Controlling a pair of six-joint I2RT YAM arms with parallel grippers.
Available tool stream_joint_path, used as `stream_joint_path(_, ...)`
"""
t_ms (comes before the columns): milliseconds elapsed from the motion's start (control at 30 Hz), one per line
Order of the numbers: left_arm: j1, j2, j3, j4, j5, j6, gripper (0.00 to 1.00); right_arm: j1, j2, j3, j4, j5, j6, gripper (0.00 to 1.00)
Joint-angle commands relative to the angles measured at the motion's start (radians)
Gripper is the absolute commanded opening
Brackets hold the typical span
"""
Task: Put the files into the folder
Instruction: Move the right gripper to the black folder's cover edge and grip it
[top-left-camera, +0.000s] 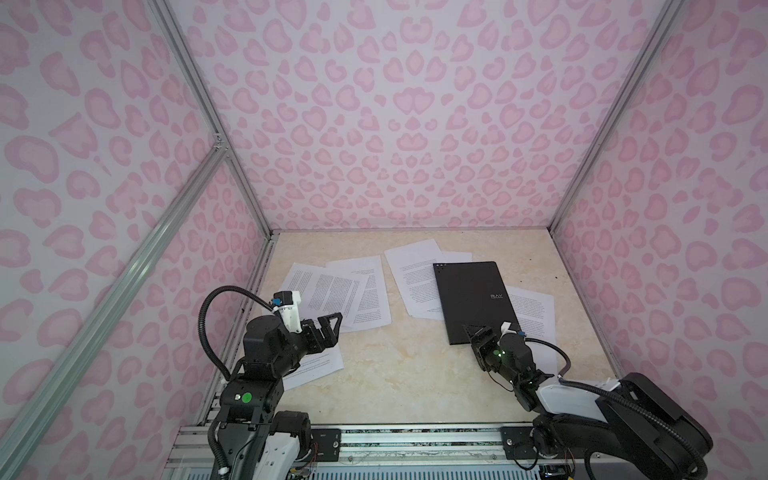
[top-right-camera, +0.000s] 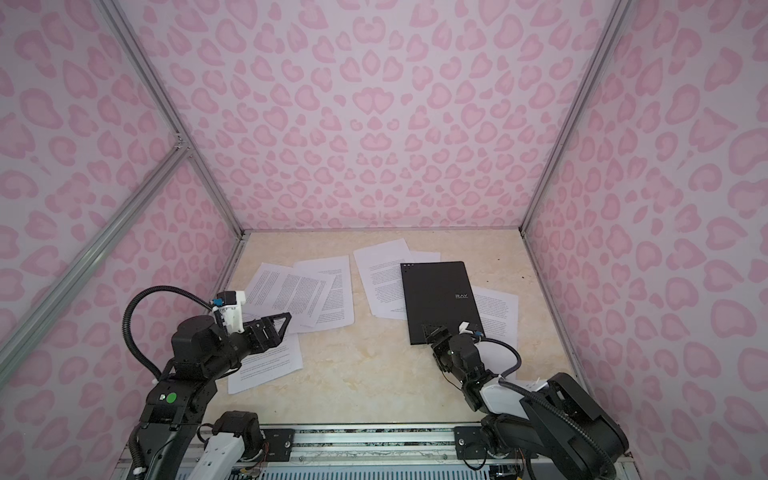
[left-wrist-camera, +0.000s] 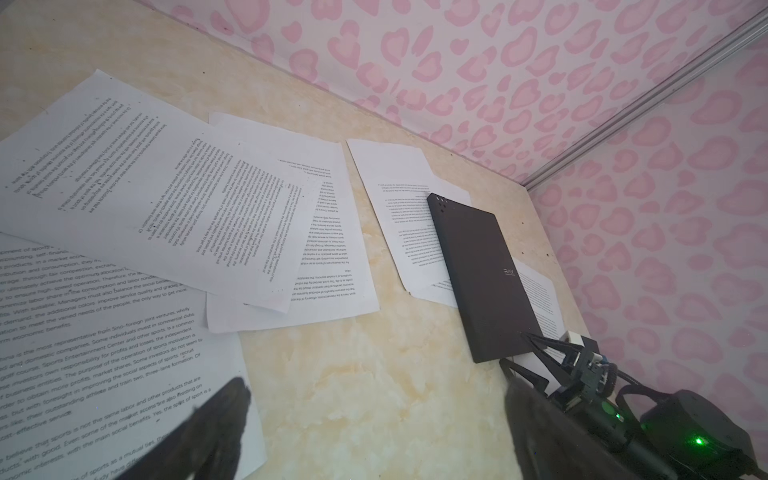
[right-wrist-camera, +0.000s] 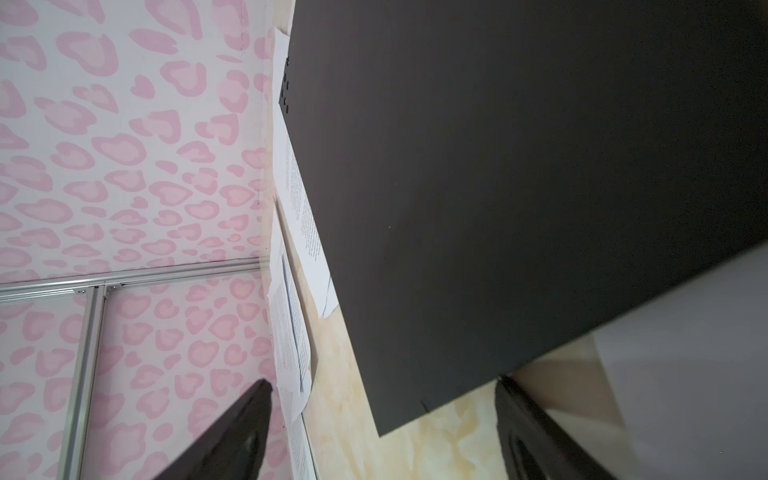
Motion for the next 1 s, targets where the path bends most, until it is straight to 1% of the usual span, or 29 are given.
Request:
stream_joint_path(0, 0.001, 0.0, -0.003, 0.014, -0.001, 0.006, 0.97, 0.0, 0.053, -0.017, 0.175, -0.01, 0.023, 0.81)
stream_joint_path(100, 0.001, 0.0, -0.003, 0.012, -0.002, 0.005, 0.97, 0.002, 0.055, -0.037, 0.214, 0.009, 0.025, 0.77)
stream_joint_path(367, 0.002, 0.001, -0.004, 0.015, 0.0, 0.004, 0.97, -0.011, -0.096, -0.022, 0.033, 0.055, -0.028, 0.76)
stream_joint_path(433, 0.001, 0.002, -0.004, 0.015, 0.003, 0.004, 0.97, -0.036, -0.099, -0.02, 0.024, 0.031, -0.024, 0.76)
stream_joint_path(533, 0.002, -0.001, -0.005, 0.016, 0.003, 0.002, 0.97, -0.055, -0.067, -0.024, 0.079, 0.008, -0.016, 0.76)
stream_joint_path(600, 0.002, -0.001, -0.005, 0.016, 0.003, 0.001, 0.97, -0.056, -0.043, -0.02, 0.096, 0.012, -0.018, 0.76)
stream_joint_path(667, 0.002, -0.001, -0.005, 0.016, 0.003, 0.002, 0.97, -0.062, -0.002, -0.03, 0.151, 0.02, -0.014, 0.76)
stream_joint_path(833, 0.002, 0.0, -0.006, 0.016, 0.003, 0.002, 0.97, -0.094, 0.134, -0.065, 0.37, 0.022, -0.005, 0.74)
stream_joint_path(967, 0.001, 0.001, -0.006, 0.018, 0.005, 0.002, 0.97, -0.103, 0.266, -0.062, 0.531, 0.01, 0.008, 0.71)
